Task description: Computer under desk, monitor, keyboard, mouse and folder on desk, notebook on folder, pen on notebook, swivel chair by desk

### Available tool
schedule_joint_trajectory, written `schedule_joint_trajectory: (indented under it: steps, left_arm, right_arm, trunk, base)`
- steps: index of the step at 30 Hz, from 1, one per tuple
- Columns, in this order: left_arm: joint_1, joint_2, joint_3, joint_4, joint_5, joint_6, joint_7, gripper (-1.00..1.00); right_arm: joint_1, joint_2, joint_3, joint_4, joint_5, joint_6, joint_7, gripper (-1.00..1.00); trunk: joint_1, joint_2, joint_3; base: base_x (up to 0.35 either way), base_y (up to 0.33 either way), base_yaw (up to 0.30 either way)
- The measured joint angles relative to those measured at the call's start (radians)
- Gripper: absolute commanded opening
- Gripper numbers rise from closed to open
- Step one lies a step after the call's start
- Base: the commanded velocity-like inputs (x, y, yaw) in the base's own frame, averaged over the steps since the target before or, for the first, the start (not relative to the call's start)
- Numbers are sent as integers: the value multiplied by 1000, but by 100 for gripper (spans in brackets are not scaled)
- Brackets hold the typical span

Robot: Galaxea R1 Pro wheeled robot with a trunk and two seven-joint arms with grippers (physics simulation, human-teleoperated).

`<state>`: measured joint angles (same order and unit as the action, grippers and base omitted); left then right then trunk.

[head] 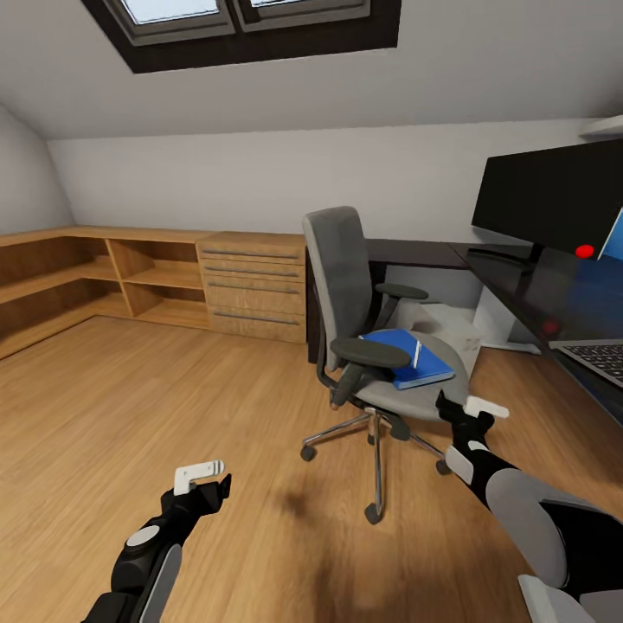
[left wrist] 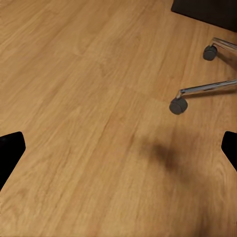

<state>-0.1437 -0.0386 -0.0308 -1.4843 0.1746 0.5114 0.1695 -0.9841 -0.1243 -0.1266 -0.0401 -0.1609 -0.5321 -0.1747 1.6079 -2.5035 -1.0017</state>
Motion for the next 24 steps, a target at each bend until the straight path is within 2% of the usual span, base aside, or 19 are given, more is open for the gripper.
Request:
schedule_joint_trajectory:
  steps: [3, 4, 6, 7, 8, 9, 12, 13, 14, 15, 17, 18, 21, 23, 24]
  left_arm:
    - [0, 0, 2, -1, 0, 0, 0, 100]
    - [0, 0, 5, -2, 0, 0, 0, 100]
    - [0, 0, 12, -3, 0, 0, 0, 100]
    - [0, 0, 17, -3, 0, 0, 0, 100]
    - [0, 0, 22, -3, 1, 0, 0, 100]
    - [0, 0, 30, -3, 1, 0, 1, 100]
    - [0, 0, 39, -3, 1, 0, 1, 100]
    - [0, -1, 43, -4, 2, 0, 1, 100]
    - [0, -1, 45, -4, 2, 0, 1, 100]
    - [0, -1, 47, -5, 2, 0, 0, 100]
    - [0, -1, 48, -5, 2, 0, 0, 100]
    - [0, -1, 49, -5, 2, 0, 0, 100]
    - [0, -1, 51, -5, 2, 0, 0, 100]
    - [0, -1, 51, -5, 2, 0, 0, 100]
    - [0, -1, 51, -5, 2, 0, 0, 100]
  right_arm:
    - [0, -4, -2, -2, -77, 45, 24, 100]
    - [0, -10, -5, -3, -128, 79, 48, 100]
    - [0, -16, -5, -4, -180, 117, 79, 100]
    - [0, -21, -7, -5, -231, 153, 109, 100]
    - [0, -21, -6, -5, -232, 154, 110, 100]
    - [0, -26, -8, -6, -284, 186, 136, 100]
    - [-1, -39, -6, -10, -355, 231, 164, 100]
    - [-1, -50, -8, -9, -412, 251, 173, 100]
    - [0, -55, -9, -8, -444, 259, 175, 100]
    - [0, -65, -12, -8, -503, 271, 179, 100]
    - [0, -76, -12, -8, -561, 283, 182, 100]
    - [0, -87, -13, -8, -619, 292, 184, 100]
    - [0, -105, -12, -8, -704, 302, 185, 100]
    - [0, -124, -12, -8, -806, 307, 187, 100]
    - [0, -126, -11, -8, -820, 307, 187, 100]
  trunk:
    - [0, 0, 0]
    - [0, 0, 0]
    - [0, 0, 0]
    - [0, 0, 0]
    - [0, 0, 0]
    - [0, 0, 0]
    - [0, 0, 0]
    - [0, 0, 0]
    - [0, 0, 0]
    - [0, 0, 0]
    - [0, 0, 0]
    - [0, 0, 0]
    - [0, 0, 0]
    - [0, 0, 0]
    - [0, 0, 0]
  base:
    - [0, 0, 0]
    - [0, 0, 0]
    - [0, 0, 0]
    - [0, 0, 0]
    - [0, 0, 0]
    - [0, 0, 0]
    - [0, 0, 0]
    - [0, 0, 0]
    - [0, 0, 0]
    - [0, 0, 0]
    - [0, 0, 0]
    - [0, 0, 0]
    - [0, 0, 0]
    - [0, 0, 0]
    - [0, 0, 0]
